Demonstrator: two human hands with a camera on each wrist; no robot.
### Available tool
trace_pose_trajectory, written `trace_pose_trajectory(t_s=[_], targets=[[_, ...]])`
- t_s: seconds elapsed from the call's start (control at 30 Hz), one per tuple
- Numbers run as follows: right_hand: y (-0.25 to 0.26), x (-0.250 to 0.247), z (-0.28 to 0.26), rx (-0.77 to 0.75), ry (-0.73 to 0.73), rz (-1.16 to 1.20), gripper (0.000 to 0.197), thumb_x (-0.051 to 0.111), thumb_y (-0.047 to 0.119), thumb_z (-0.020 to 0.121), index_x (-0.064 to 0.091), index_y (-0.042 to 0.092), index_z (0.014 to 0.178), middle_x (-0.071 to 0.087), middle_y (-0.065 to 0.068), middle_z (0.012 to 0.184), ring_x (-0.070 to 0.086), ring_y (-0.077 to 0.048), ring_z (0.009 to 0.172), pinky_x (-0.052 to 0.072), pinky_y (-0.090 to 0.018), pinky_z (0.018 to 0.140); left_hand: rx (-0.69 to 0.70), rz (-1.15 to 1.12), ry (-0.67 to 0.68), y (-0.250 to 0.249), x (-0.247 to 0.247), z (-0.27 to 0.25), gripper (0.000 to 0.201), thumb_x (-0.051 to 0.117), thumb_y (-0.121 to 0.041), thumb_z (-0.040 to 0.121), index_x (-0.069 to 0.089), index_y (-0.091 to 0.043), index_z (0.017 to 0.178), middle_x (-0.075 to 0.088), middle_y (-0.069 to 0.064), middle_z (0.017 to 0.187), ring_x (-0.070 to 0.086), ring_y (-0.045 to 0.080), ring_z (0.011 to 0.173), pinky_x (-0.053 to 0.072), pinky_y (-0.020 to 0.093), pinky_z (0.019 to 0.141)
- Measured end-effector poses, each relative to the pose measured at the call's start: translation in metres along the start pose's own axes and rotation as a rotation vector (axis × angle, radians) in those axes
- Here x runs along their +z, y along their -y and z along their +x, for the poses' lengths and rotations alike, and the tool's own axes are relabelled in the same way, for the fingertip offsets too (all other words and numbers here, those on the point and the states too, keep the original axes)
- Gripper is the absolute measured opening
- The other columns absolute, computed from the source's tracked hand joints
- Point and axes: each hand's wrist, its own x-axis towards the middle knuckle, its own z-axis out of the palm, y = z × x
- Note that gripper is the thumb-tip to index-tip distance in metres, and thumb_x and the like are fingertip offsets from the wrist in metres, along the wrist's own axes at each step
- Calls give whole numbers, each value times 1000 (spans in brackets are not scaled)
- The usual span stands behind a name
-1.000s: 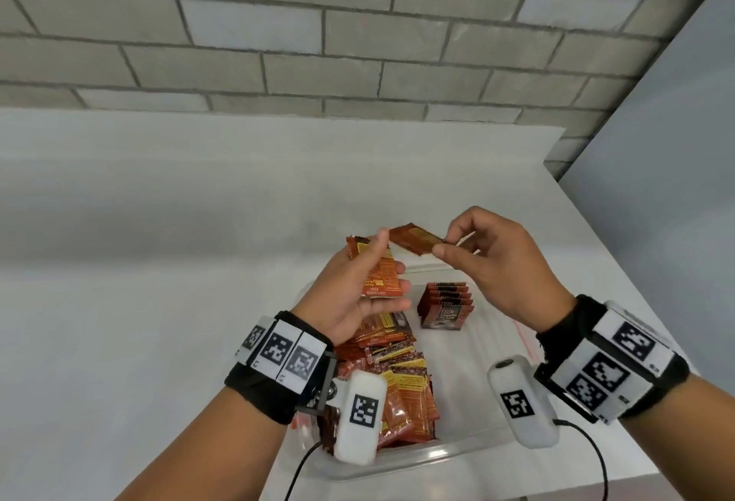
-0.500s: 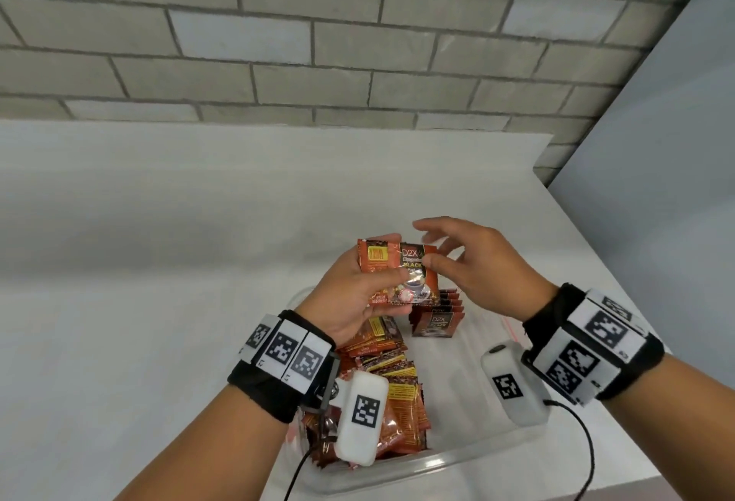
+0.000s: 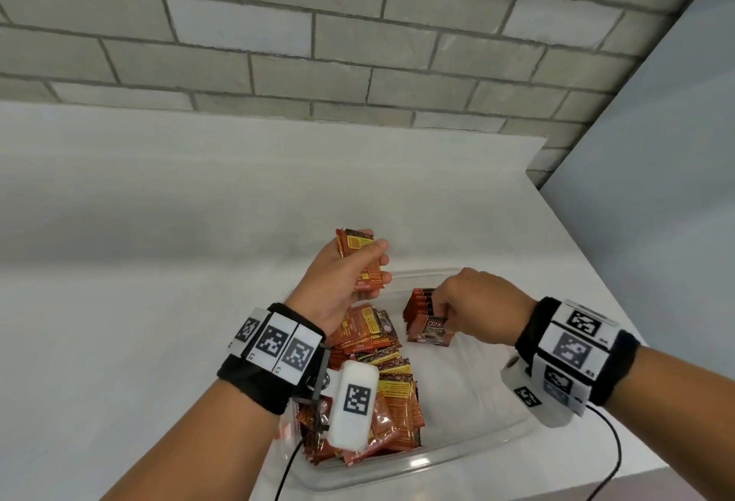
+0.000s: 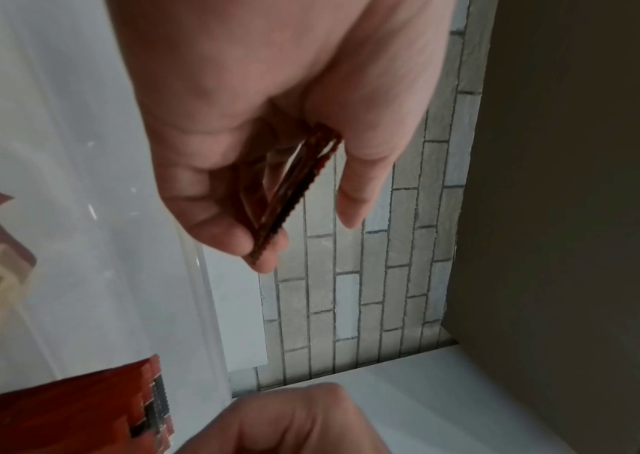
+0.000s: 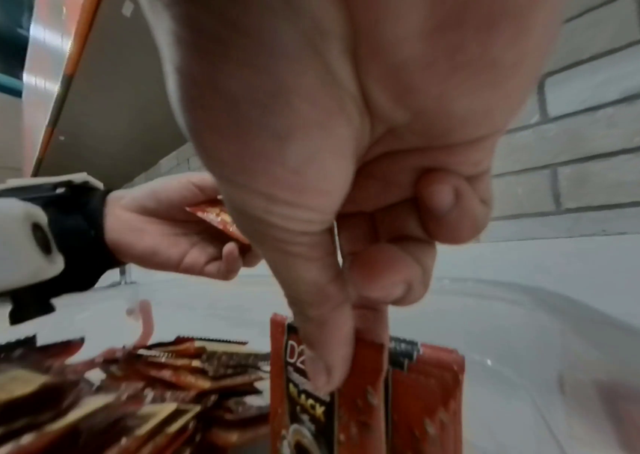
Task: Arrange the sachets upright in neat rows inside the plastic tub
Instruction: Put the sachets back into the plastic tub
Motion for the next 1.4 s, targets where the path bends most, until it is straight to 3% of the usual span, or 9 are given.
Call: trace_pose_trajectory(t_s=[0.17, 0.5, 0.7, 0.83, 1.2, 1.33, 1.4], targets=[[4, 6, 3, 16, 17, -135, 15, 54, 13, 88, 66, 18, 96, 49, 0, 82, 49, -20, 69, 26, -22, 47, -5, -30, -12, 2, -3, -2, 30, 64, -21, 89, 57, -16, 118, 67, 7, 92, 66, 18, 75, 50, 27, 60], [5, 4, 9, 28, 51, -221, 14, 54, 16, 90, 64, 17, 100, 47, -2, 86, 47, -22, 73, 27, -23, 49, -9, 9, 19, -2, -2, -5, 31, 63, -21, 90, 57, -17, 120, 68, 5, 93, 67, 18, 78, 50, 27, 62], [7, 4, 10, 23, 57, -251, 16, 51, 12, 91, 64, 13, 101, 62, -8, 100, 50, -23, 74, 36, -27, 61, -2, 14, 27, -3, -2, -5, 31, 63, -21, 90, 57, -16, 120, 68, 5, 92, 68, 18, 77, 50, 27, 63], [7, 5, 10, 20, 56, -280, 17, 51, 11, 90, 65, 12, 100, 62, -7, 97, 50, -23, 73, 34, -26, 56, -14, 9, 35, -3, 0, -6, 30, 63, -21, 90, 58, -17, 119, 69, 5, 93, 68, 17, 77, 51, 27, 64], [5, 1, 8, 39, 0, -310, 11, 54, 20, 92, 58, 12, 98, 60, -6, 97, 47, -21, 71, 37, -28, 61, -20, -36, 38, -2, 1, -8, 29, 61, -17, 91, 57, -14, 119, 67, 8, 93, 68, 19, 75, 51, 27, 64], [5, -2, 6, 46, -23, -296, 6, 55, 23, 90, 54, 17, 88, 51, -2, 84, 48, -21, 69, 31, -24, 52, -53, -119, 37, -2, 1, -8, 16, 52, -10, 94, 55, -8, 110, 65, 15, 97, 70, 24, 72, 55, 29, 62], [4, -9, 5, 52, -54, -244, 12, 54, 28, 91, 50, 18, 85, 52, 0, 82, 49, -20, 69, 30, -24, 50, -72, -166, 45, -1, 1, -7, 20, 46, -5, 95, 55, -4, 114, 64, 19, 99, 70, 28, 74, 58, 30, 60]])
